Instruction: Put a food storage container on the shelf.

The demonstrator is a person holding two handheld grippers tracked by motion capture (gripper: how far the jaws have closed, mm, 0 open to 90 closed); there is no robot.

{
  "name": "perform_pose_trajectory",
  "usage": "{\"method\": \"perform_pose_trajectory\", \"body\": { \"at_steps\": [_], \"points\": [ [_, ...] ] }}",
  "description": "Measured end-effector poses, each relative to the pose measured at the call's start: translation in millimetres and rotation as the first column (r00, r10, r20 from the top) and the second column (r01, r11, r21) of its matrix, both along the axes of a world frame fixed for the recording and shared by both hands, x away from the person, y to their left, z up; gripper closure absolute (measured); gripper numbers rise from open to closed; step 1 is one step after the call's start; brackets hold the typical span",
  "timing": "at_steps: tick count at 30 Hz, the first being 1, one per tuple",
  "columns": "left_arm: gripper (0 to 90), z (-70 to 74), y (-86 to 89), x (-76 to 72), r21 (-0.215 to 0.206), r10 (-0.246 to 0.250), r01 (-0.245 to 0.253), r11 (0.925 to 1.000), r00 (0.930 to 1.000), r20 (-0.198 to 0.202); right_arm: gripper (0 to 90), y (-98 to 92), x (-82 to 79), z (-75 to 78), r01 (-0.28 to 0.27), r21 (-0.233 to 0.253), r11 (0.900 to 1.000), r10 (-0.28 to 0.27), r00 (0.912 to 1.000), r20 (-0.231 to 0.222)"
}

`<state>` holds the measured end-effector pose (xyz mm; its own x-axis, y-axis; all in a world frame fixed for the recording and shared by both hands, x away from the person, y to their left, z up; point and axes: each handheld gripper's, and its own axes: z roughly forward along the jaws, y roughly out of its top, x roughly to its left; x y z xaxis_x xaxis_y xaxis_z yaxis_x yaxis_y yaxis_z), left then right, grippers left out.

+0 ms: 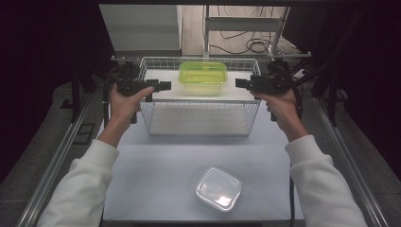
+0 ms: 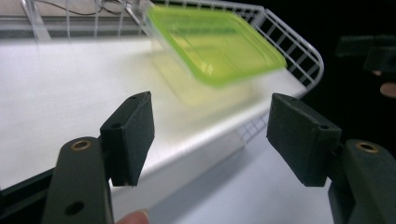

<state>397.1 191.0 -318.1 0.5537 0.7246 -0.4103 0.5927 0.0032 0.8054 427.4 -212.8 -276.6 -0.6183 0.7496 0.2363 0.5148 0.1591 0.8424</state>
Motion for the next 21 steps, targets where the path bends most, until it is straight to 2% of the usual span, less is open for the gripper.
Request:
{"method": "perform_pose_trajectory", "body": {
  "at_steps": [1, 3, 5, 6, 13, 17, 21],
  "points": [
    [31.4, -2.8, -0.1, -8.6, 0.005, -0.018, 0.018, 0.9998, 0.9998, 0.005, 27.1, -2.1, -3.6, -1.5, -0.004, 0.003, 1.0, 0.004, 1.0, -0.004],
    [31.5, -8.0, -0.7, -21.2, 0.012, -0.023, 0.023, 0.9997, 0.9996, 0.016, 27.3, -8.8, -14.3, -6.7, -0.019, 0.01, 1.0, 0.019, 0.9997, -0.013],
    [31.8, -17.3, -1.9, -36.9, 0.049, -0.014, 0.012, 0.9987, 0.9991, 0.039, 27.4, -13.1, -22.9, -11.7, -0.025, 0.002, 1.0, 0.025, 0.9996, -0.012],
    [32.0, -21.3, -2.2, -41.7, 0.052, -0.019, 0.017, 0.9985, 0.999, 0.041, 27.4, -15.8, -29.1, -16.1, -0.035, -0.008, 0.999, 0.035, 0.9993, -0.01],
    [31.4, -65.5, -3.0, -81.6, 0.048, -0.077, 0.077, 0.9959, 0.997, 0.004, 28.4, -32.6, -67.5, -45.3, -0.068, -0.011, 0.998, 0.068, 0.9976, 0.009],
    [31.4, -87.3, -6.3, -95.2, 0.049, -0.098, 0.099, 0.9939, 0.995, -0.023, 29.7, -38.6, -86.5, -64.1, -0.095, -0.012, 0.995, 0.095, 0.9955, 0.006],
    [30.8, -102.0, -7.7, -105.1, 0.05, -0.114, 0.116, 0.9919, 0.992, -0.054, 29.9, -44.0, -98.7, -83.8, -0.1, -0.013, 0.995, 0.099, 0.9948, -0.021]
  ]
}}
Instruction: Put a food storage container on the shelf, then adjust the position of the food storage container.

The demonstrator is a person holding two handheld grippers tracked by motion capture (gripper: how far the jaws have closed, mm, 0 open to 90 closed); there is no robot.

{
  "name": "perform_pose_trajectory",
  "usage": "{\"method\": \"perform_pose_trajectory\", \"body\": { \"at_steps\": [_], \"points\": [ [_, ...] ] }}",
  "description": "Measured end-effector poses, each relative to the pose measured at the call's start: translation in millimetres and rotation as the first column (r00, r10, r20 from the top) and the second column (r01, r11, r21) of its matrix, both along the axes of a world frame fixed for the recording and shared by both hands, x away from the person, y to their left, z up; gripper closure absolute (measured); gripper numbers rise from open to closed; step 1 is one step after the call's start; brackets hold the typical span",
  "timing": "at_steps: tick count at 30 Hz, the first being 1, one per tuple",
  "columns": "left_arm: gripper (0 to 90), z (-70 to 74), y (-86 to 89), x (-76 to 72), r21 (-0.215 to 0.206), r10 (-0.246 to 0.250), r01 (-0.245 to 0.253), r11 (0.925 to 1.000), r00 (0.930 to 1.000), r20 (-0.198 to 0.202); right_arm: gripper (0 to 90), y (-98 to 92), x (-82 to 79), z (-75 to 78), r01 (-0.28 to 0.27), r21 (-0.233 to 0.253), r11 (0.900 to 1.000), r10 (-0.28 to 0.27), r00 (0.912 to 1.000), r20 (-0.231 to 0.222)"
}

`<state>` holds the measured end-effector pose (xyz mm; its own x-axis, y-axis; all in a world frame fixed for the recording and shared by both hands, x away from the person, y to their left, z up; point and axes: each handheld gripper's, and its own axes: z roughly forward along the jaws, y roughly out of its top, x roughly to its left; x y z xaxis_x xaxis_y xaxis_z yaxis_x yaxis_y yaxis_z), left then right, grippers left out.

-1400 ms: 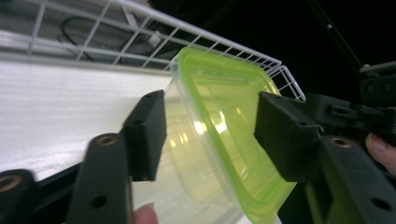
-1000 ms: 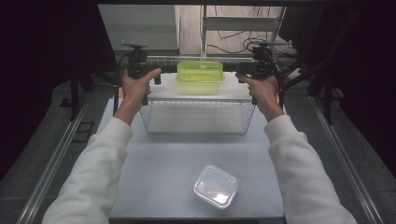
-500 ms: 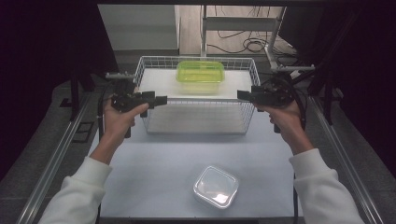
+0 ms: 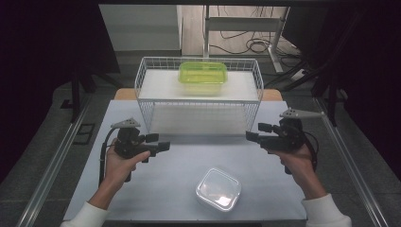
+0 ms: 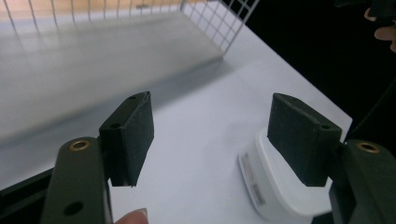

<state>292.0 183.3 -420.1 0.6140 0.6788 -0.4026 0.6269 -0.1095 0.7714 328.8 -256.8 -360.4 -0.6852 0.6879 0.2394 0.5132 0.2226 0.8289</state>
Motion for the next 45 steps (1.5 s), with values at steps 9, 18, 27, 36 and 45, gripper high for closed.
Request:
{"method": "perform_pose_trajectory", "body": {
  "at_steps": [9, 18, 27, 36, 45],
  "points": [
    [30.4, -25.5, 6.6, -15.0, -0.003, -0.019, 0.019, 0.9998, 0.9968, -0.078, 30.1, -1.4, -21.2, -47.0, -0.011, -0.037, 0.999, 0.008, 0.9956, -0.093],
    [30.3, -37.3, 8.1, -19.2, 0.002, -0.023, 0.023, 0.9997, 0.9945, -0.102, 30.5, 4.6, -28.2, -70.4, -0.028, -0.078, 0.997, 0.017, 0.9906, -0.136],
    [29.8, -41.8, 7.7, -20.3, 0.033, -0.012, 0.016, 0.9993, 0.994, -0.109, 30.6, 2.0, -26.4, -71.5, -0.024, -0.075, 0.997, 0.014, 0.99, -0.14],
    [29.7, -51.6, 4.5, -22.4, 0.057, -0.011, 0.019, 0.9982, 0.9898, -0.142, 32.0, 4.2, -28.7, -74.1, -0.041, -0.098, 0.994, 0.026, 0.9885, -0.149],
    [29.4, -59.0, 5.3, -25.8, 0.066, -0.013, 0.024, 0.9976, 0.9854, -0.17, 35.1, 13.5, -33.1, -75.9, -0.083, -0.106, 0.991, 0.065, 0.9842, -0.165]
  ]
}}
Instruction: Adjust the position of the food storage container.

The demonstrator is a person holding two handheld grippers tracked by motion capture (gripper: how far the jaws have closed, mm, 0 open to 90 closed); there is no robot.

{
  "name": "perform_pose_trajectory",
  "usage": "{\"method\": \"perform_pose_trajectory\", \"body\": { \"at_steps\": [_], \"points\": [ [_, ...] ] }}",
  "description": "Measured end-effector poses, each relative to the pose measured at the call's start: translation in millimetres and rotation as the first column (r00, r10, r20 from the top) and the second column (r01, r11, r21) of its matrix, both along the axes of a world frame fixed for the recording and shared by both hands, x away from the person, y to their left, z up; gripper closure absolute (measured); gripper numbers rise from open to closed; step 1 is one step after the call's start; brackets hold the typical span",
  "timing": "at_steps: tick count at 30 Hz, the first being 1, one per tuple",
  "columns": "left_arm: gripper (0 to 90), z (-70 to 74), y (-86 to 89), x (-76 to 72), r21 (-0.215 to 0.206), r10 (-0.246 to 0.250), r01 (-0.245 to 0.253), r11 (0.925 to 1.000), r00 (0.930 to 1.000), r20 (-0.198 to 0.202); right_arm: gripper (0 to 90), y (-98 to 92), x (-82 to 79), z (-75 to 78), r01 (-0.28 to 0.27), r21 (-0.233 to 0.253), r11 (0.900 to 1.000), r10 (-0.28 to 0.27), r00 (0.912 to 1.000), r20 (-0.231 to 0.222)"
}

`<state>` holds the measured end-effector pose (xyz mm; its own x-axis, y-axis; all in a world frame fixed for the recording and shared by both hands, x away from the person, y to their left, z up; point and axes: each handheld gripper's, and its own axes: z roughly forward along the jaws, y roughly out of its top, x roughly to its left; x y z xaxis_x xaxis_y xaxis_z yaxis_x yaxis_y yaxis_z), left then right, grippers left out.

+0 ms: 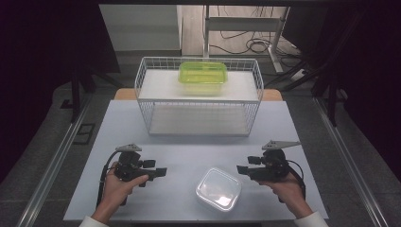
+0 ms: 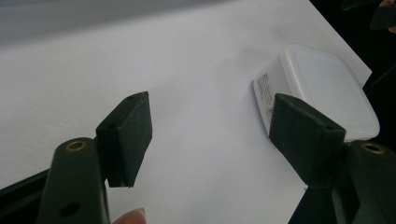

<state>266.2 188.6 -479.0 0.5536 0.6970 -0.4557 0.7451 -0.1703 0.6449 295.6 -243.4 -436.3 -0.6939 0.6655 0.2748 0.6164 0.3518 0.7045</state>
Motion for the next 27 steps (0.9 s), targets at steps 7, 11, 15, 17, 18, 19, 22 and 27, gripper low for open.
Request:
{"method": "perform_pose_trajectory", "body": {
  "at_steps": [7, 11, 15, 17, 18, 19, 22, 27],
  "points": [
    [29.3, -4.9, 0.6, 1.0, 0.007, 0.007, -0.007, 0.9999, 0.9999, -0.013, 40.9, 15.0, -8.6, 4.0, -0.077, -0.001, 0.997, 0.077, 0.9968, -0.021],
    [29.0, -5.7, -0.4, 1.1, 0.009, 0.007, -0.006, 0.9999, 0.9999, -0.015, 44.9, 27.2, -17.5, 5.0, -0.129, -0.014, 0.991, 0.129, 0.9912, -0.031],
    [29.0, -7.0, -1.6, 1.0, 0.012, 0.003, -0.003, 0.9999, 0.9998, -0.019, 49.1, 42.7, -30.6, 4.0, -0.207, -0.019, 0.978, 0.206, 0.9772, -0.052],
    [29.0, -7.4, -1.8, 1.0, 0.012, 0.002, -0.002, 0.9999, 0.9998, -0.02, 52.0, 50.0, -37.9, 3.0, -0.248, -0.033, 0.968, 0.246, 0.9675, -0.059],
    [29.0, -7.5, -1.7, 1.0, 0.012, 0.001, -0.001, 0.9999, 0.9998, -0.021, 54.3, 52.8, -41.3, 2.4, -0.263, -0.039, 0.964, 0.26, 0.9635, -0.063],
    [29.0, -7.8, -1.6, 1.1, 0.012, 0.0, 0.0, 0.9999, 0.9998, -0.022, 56.4, 55.2, -44.5, 1.8, -0.277, -0.044, 0.96, 0.274, 0.9594, -0.067],
    [29.0, -8.6, -1.5, 1.3, 0.015, 0.0, 0.001, 0.9999, 0.9997, -0.023, 64.9, 62.5, -54.3, -0.4, -0.334, -0.053, 0.941, 0.329, 0.9402, -0.089],
    [29.0, -8.9, -1.5, 1.6, 0.014, -0.001, 0.001, 0.9999, 0.9997, -0.025, 82.1, 76.0, -71.5, -6.6, -0.425, -0.115, 0.898, 0.412, 0.9032, -0.118]
  ]
}}
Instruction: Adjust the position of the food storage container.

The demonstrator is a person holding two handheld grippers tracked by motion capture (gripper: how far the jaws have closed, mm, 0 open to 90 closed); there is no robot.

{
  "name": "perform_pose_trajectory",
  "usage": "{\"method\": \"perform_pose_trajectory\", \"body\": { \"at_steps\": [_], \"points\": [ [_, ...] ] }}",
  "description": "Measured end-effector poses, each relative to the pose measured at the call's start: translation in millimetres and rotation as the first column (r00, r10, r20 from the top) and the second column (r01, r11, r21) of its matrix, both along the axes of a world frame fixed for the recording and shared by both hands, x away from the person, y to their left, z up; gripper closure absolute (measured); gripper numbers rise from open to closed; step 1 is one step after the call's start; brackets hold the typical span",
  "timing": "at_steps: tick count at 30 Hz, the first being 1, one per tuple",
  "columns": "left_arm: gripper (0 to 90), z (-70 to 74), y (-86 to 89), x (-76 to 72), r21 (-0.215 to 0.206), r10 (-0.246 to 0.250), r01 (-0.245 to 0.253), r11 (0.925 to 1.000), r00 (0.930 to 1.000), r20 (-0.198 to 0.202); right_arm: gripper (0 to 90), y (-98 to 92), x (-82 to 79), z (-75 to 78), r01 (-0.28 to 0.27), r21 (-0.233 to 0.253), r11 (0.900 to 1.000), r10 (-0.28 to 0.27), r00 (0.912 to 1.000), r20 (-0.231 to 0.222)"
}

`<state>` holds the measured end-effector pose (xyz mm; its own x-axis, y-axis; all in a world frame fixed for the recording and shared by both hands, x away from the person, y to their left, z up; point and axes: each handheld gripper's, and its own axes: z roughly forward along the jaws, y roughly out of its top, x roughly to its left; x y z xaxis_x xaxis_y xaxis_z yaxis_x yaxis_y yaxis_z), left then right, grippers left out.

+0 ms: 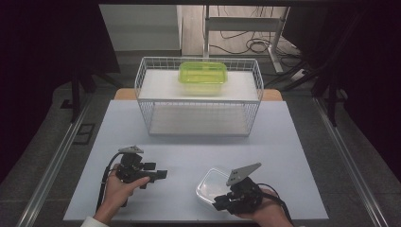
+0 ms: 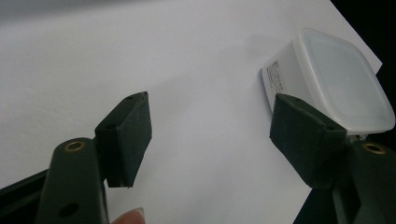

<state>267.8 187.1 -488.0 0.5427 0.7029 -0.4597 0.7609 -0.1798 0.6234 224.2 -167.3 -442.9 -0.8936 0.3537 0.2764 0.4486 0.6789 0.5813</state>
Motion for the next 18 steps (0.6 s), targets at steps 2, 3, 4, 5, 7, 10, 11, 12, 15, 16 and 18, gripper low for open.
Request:
{"method": "perform_pose_trajectory", "body": {
  "at_steps": [2, 3, 4, 5, 7, 10, 11, 12, 15, 16, 18],
  "points": [
    [28.9, -0.2, -0.2, 0.0, 0.0, -0.001, 0.001, 1.0, 1.0, -0.001, 87.3, 5.4, -6.4, -4.7, -0.03, -0.039, 0.999, 0.03, 0.9995, 0.009],
    [28.9, -0.2, -0.3, -0.1, -0.002, 0.0, 0.0, 1.0, 1.0, -0.002, 88.4, 8.4, -9.6, -6.8, -0.044, -0.063, 0.997, 0.046, 0.9988, 0.019],
    [28.9, -0.1, -0.4, -0.3, -0.003, -0.002, 0.002, 1.0, 1.0, -0.001, 88.6, 10.5, -12.7, -7.7, -0.05, -0.086, 0.995, 0.052, 0.9984, 0.022],
    [28.9, -0.3, -0.4, -0.1, -0.002, -0.003, 0.003, 1.0, 1.0, -0.002, 88.7, 13.8, -16.7, -9.5, -0.07, -0.111, 0.991, 0.074, 0.9966, 0.036],
    [28.8, -1.3, -0.4, 0.4, -0.003, -0.004, 0.004, 1.0, 1.0, -0.006, 88.8, 18.4, -22.0, -13.5, -0.095, -0.142, 0.985, 0.102, 0.9941, 0.038],
    [28.8, -1.4, -0.7, 0.3, -0.004, -0.006, 0.006, 1.0, 1.0, -0.008, 88.8, 22.8, -25.4, -22.3, -0.113, -0.204, 0.972, 0.126, 0.9907, 0.051],
    [28.8, -1.2, -0.6, 0.2, -0.004, -0.007, 0.007, 1.0, 1.0, -0.006, 88.8, 23.2, -25.1, -24.3, -0.111, -0.217, 0.97, 0.125, 0.9907, 0.053],
    [28.8, -1.1, -0.5, 0.1, -0.004, -0.006, 0.006, 1.0, 1.0, -0.006, 88.8, 23.3, -24.4, -27.3, -0.106, -0.235, 0.966, 0.122, 0.991, 0.056],
    [28.8, -1.2, -0.2, 0.0, -0.003, -0.006, 0.006, 1.0, 1.0, -0.005, 88.8, 22.7, -22.7, -31.8, -0.09, -0.275, 0.957, 0.114, 0.991, 0.071],
    [28.7, -1.2, -0.1, 0.0, -0.003, -0.006, 0.006, 1.0, 1.0, -0.005, 88.8, 22.3, -21.7, -32.2, -0.091, -0.278, 0.956, 0.114, 0.9909, 0.071],
    [28.6, -1.4, -0.1, 0.2, -0.001, -0.007, 0.007, 1.0, 1.0, -0.005, 88.8, 22.0, -20.8, -32.3, -0.09, -0.272, 0.958, 0.112, 0.9915, 0.066]
  ]
}}
